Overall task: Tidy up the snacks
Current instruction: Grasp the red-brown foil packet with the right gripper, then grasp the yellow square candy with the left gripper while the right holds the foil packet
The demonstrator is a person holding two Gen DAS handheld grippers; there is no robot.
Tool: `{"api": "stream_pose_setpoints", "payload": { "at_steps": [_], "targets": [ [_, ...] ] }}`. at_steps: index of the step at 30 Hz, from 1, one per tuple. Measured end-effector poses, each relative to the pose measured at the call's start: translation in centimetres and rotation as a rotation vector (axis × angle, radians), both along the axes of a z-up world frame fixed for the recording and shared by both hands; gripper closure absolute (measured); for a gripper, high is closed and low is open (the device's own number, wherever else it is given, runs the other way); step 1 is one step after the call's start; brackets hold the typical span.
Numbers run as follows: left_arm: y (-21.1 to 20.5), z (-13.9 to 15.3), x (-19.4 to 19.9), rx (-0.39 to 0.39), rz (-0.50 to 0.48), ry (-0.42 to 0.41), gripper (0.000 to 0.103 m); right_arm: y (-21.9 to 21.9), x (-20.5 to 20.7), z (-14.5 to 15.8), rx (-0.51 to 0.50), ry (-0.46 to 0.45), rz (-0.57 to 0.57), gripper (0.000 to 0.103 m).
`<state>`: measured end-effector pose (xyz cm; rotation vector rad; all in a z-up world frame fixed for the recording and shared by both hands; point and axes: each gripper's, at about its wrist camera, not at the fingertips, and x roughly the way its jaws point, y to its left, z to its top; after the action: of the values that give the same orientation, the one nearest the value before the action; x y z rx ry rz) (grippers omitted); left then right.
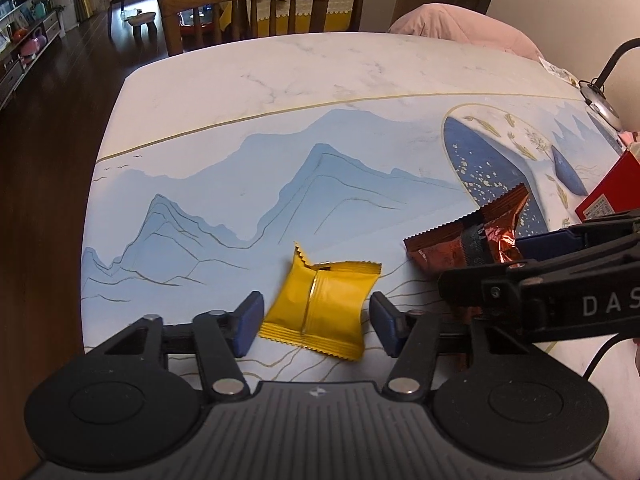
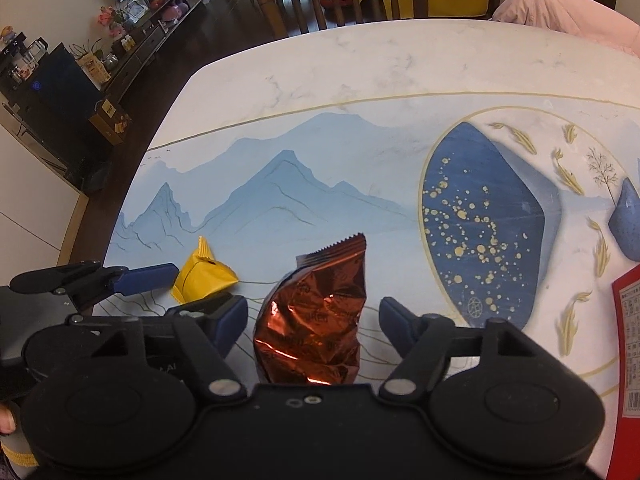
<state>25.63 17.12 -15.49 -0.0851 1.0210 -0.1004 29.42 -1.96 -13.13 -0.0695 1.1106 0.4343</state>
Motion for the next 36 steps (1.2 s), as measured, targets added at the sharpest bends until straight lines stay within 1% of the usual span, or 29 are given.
{"api": "stream_pose_setpoints", "payload": {
  "at_steps": [2,7,9,14,15,16,22,25,26,30,33,36],
  "targets": [
    [0.0,0.0,0.0,0.0,0.005,-0.001,0.052,-0.1,-0.1,0.0,0.011,0.008,0.012,0.047],
    [-0.3,0.2,-0.3,0.0,0.03,-0.008,0.055,-0.3,-0.7,0.3,0.007,-0.006,0.028,0.053],
    [-0.5,0.4,-0.5,-0.001,0.038,-0.01,0.057,-0.5,-1.0,0.5,0.006,-0.014,0.032,0.059],
    [-1.5,0.9,-1.0,0.009,0.041,-0.009,0.07,-1.2,-1.8,0.7,-0.008,-0.03,0.028,0.062],
    [-1.7,0.9,-1.2,0.012,0.039,-0.008,0.071,-1.5,-1.9,0.7,-0.007,-0.033,0.024,0.063],
    [-1.9,0.9,-1.4,0.013,0.038,-0.005,0.075,-1.7,-2.1,0.8,-0.004,-0.034,0.019,0.063],
    [-2.4,1.1,-2.7,0.002,0.046,0.0,0.076,-3.8,-3.6,1.9,0.002,-0.043,0.008,0.064],
    [-2.5,1.6,-3.5,-0.024,0.067,0.004,0.078,-5.2,-4.5,2.6,0.012,-0.038,0.005,0.064],
    [-2.6,1.8,-3.8,-0.032,0.072,0.003,0.087,-5.6,-4.9,3.0,0.012,-0.04,0.007,0.064],
    [-3.3,3.0,-5.1,-0.059,0.067,-0.003,0.087,-7.2,-6.1,4.5,0.024,-0.051,0.004,0.064],
    [-4.3,3.4,-5.7,-0.044,0.057,-0.008,0.087,-8.5,-6.8,5.2,0.039,-0.055,-0.002,0.064],
    [-4.3,3.9,-5.9,-0.056,0.055,-0.022,0.087,-9.7,-7.7,5.7,0.061,-0.044,-0.003,0.064]
  ]
}}
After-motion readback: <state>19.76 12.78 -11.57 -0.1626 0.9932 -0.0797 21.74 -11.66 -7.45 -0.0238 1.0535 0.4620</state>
